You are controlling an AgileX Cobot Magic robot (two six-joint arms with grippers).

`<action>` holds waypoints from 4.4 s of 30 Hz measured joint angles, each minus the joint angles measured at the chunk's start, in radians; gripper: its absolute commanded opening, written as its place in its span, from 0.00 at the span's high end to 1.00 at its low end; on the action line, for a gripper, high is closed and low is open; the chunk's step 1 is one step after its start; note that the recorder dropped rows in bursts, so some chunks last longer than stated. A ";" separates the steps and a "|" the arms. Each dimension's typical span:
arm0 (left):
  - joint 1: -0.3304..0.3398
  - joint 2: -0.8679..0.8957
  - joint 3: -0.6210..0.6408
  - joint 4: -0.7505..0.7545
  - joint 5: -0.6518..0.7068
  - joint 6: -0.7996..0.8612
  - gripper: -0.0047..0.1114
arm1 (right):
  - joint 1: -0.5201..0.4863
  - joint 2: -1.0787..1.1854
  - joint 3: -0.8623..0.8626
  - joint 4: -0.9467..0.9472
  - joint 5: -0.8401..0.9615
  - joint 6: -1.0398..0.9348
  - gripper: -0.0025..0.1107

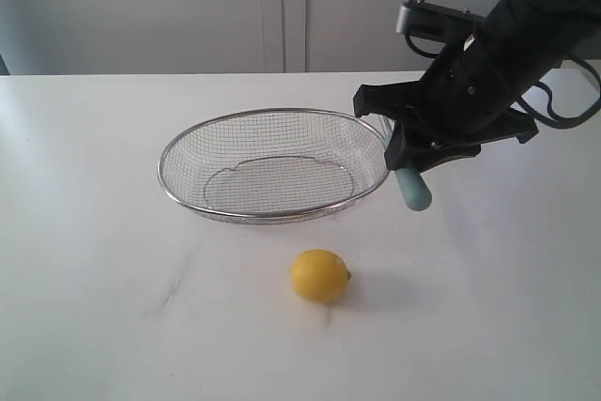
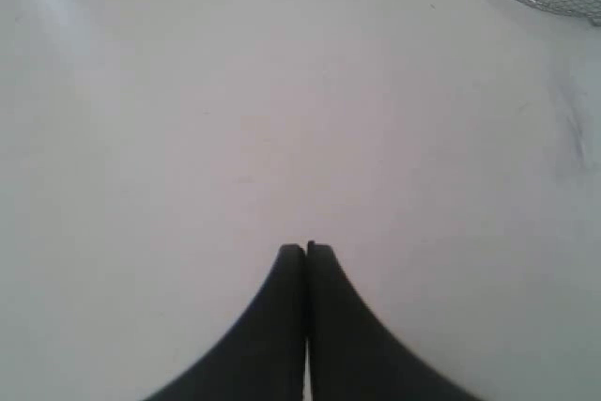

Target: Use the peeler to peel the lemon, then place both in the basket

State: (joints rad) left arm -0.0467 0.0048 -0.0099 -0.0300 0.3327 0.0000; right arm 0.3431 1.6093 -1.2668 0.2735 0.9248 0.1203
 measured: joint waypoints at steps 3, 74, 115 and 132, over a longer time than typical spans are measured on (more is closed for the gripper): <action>0.000 0.000 0.000 0.000 0.000 0.000 0.96 | 0.000 0.000 0.000 0.000 -0.002 0.000 0.98; 0.000 0.042 -0.191 -0.025 -0.185 0.000 0.96 | 0.000 0.000 0.000 0.000 0.000 0.000 0.98; 0.000 0.514 -0.517 0.076 0.324 0.000 0.96 | 0.000 0.000 0.000 0.060 -0.002 0.000 0.98; 0.000 0.934 -0.723 -0.096 0.443 0.182 0.96 | 0.000 0.000 0.000 0.060 -0.006 -0.020 0.98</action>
State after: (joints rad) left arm -0.0467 0.9390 -0.7327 -0.1261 0.7756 0.1818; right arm 0.3431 1.6093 -1.2668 0.3336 0.9191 0.1006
